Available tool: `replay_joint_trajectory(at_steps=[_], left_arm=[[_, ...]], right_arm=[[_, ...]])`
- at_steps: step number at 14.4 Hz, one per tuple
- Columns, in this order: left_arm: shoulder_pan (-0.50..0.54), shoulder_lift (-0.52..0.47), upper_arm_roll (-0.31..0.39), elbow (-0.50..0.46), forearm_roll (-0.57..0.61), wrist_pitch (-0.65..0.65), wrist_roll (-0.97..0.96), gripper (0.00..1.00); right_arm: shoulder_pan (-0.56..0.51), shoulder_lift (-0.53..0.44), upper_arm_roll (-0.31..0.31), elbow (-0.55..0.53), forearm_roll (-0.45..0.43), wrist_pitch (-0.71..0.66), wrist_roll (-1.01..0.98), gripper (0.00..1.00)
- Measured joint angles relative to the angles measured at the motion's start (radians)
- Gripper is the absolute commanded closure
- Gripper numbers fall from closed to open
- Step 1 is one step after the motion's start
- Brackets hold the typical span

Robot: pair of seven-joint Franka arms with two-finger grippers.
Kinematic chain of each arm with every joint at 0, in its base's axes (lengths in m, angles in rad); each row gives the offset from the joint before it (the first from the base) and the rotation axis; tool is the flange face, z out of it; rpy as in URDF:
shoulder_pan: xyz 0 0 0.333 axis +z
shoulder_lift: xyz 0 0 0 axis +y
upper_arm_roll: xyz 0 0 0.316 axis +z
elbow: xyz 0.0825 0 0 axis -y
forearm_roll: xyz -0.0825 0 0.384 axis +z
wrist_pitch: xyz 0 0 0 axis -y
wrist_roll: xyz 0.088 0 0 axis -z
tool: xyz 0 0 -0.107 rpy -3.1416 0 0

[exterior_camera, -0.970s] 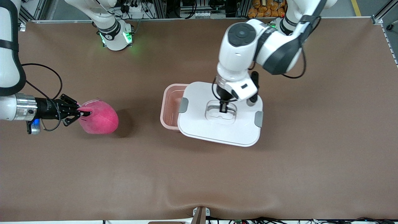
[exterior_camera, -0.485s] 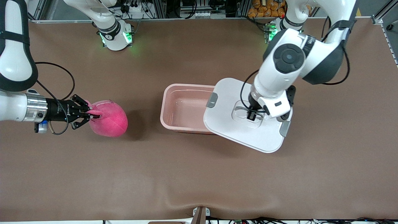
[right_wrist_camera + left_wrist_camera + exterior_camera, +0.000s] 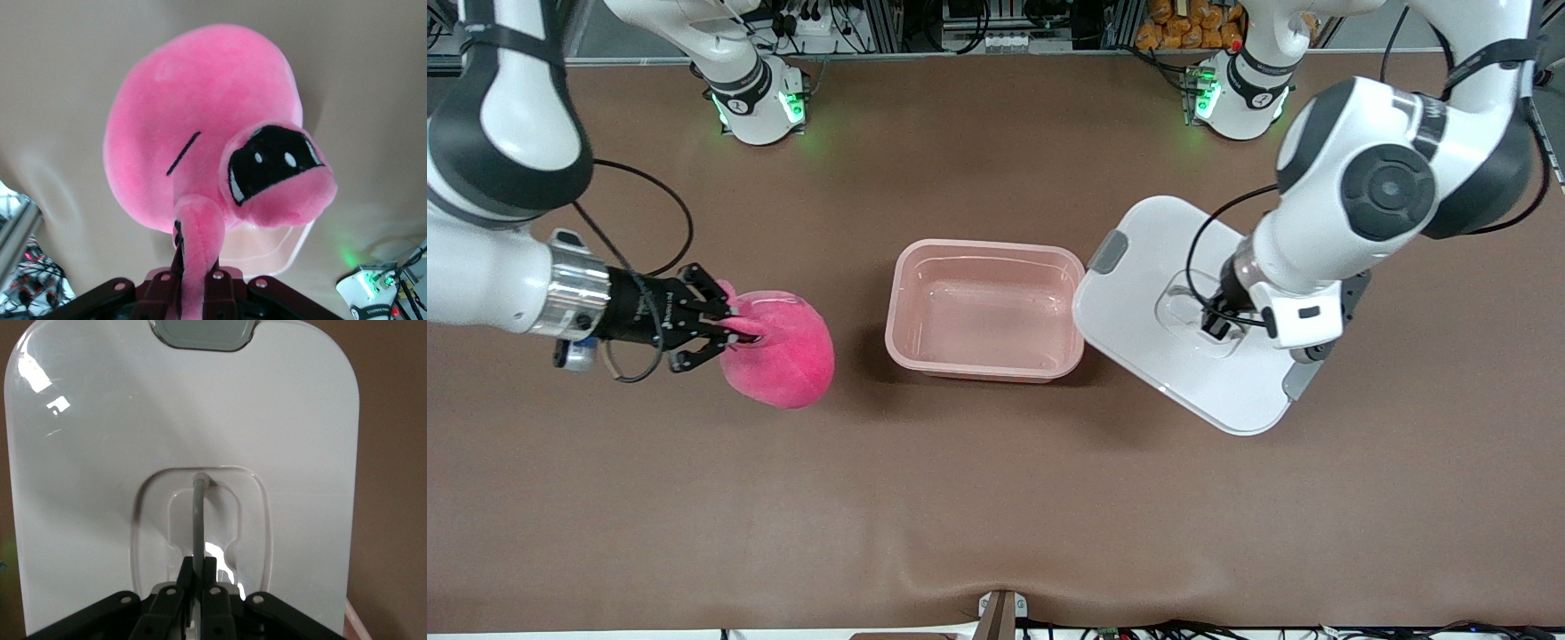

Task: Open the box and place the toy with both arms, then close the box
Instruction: 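Lift the lid off the pink box with the left gripper, then carry the pink toy into the pink box with the right gripper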

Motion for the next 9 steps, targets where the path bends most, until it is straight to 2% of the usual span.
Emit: replay_joint_trajectory(at_steps=[3,6,9], left_arm=[[0.029,-0.005,0.0,0.0,-0.005,-0.031,0.132,1.0],[0.049,-0.01,-0.001,0.0,-0.005,-0.049,0.261,1.0],[0.089,-0.015,-0.001,0.0,-0.005,-0.071,0.415,1.0]], right_arm=[[0.128,0.0,0.002,0.007,-0.03,0.022,0.197,1.0],[0.262,0.001,0.003,0.015,-0.123,0.085,0.419,1.0],[0.341,0.012,0.003,0.015,-0.192,0.099,0.626,1.0]])
